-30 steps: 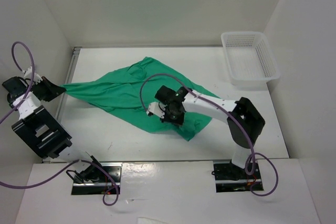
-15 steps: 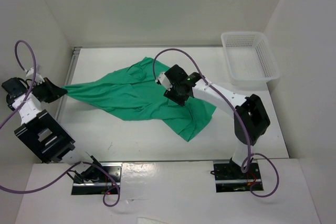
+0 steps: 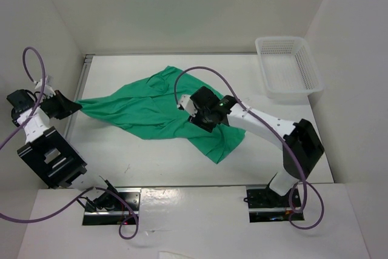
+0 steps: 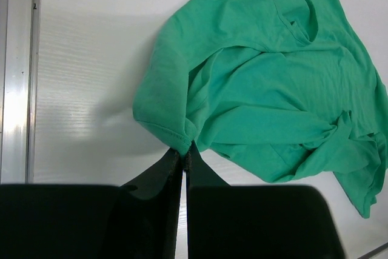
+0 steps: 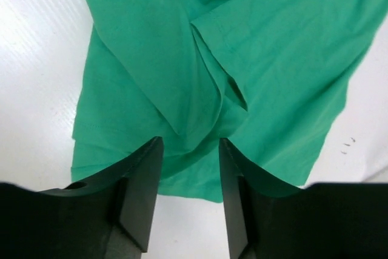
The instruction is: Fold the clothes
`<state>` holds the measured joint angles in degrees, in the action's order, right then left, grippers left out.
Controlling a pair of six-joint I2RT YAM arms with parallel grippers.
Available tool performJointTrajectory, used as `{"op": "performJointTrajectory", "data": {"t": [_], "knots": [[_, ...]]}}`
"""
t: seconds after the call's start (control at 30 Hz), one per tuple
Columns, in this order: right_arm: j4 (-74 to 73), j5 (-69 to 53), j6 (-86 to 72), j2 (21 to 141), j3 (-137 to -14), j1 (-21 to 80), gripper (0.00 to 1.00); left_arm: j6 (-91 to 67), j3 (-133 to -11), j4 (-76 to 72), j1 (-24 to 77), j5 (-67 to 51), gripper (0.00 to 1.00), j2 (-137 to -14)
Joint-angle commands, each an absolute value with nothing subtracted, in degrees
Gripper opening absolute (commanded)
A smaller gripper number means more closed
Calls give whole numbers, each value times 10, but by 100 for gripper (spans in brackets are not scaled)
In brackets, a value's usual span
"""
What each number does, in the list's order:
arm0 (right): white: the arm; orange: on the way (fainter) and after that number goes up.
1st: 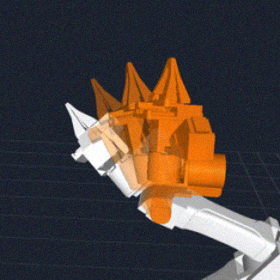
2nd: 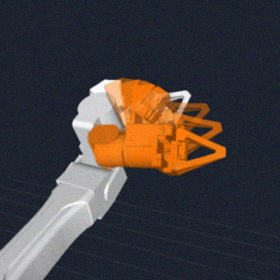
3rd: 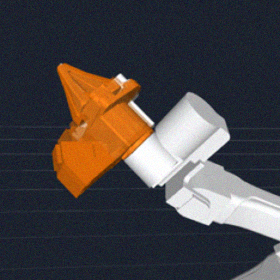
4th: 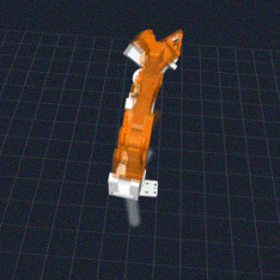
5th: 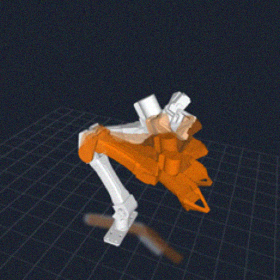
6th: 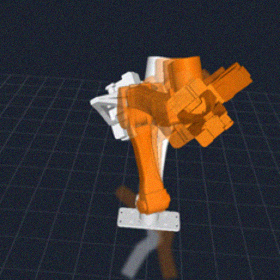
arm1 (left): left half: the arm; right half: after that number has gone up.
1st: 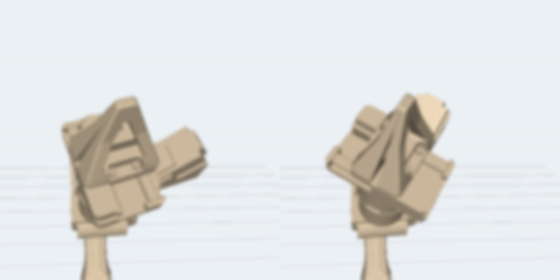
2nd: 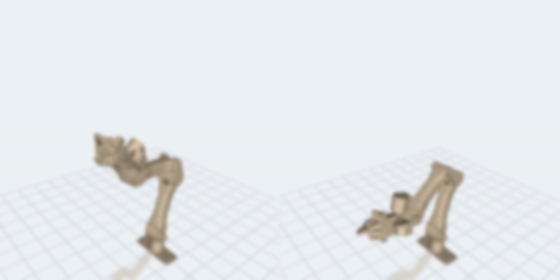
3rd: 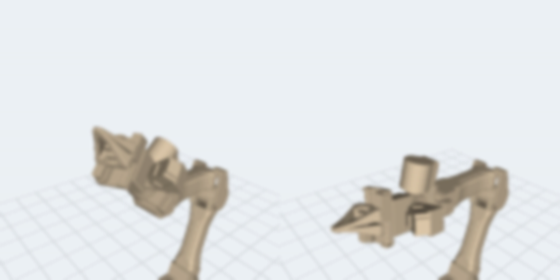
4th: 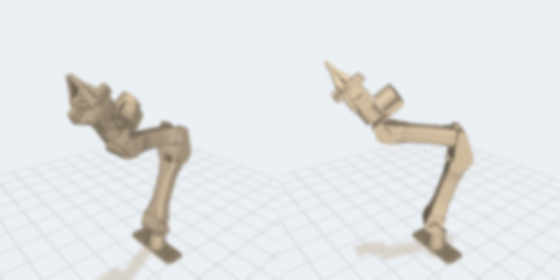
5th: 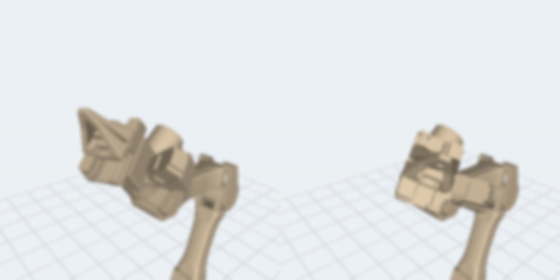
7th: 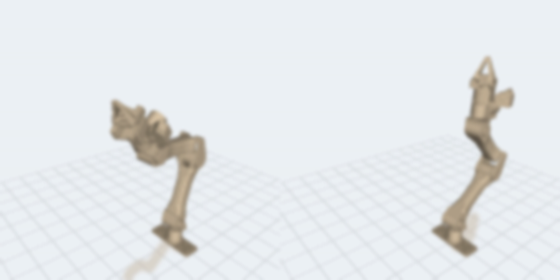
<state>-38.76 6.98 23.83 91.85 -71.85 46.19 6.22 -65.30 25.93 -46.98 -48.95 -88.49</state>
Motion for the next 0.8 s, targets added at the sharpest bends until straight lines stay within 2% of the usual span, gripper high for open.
{"op": "performJointTrajectory", "data": {"t": [0.0,0.27,0.5,0.77], "knots": [[-337,64,240,968,-723,460,48,76,-657,261,-461,-511,8,-860],[-313,93,175,1071,-816,460,47,59,-669,315,-461,-472,9,-810],[-285,106,161,1084,-804,460,45,53,-657,309,-461,-467,12,-740],[-285,106,172,1100,-804,444,45,53,-657,309,-461,-467,13,-757]]}}
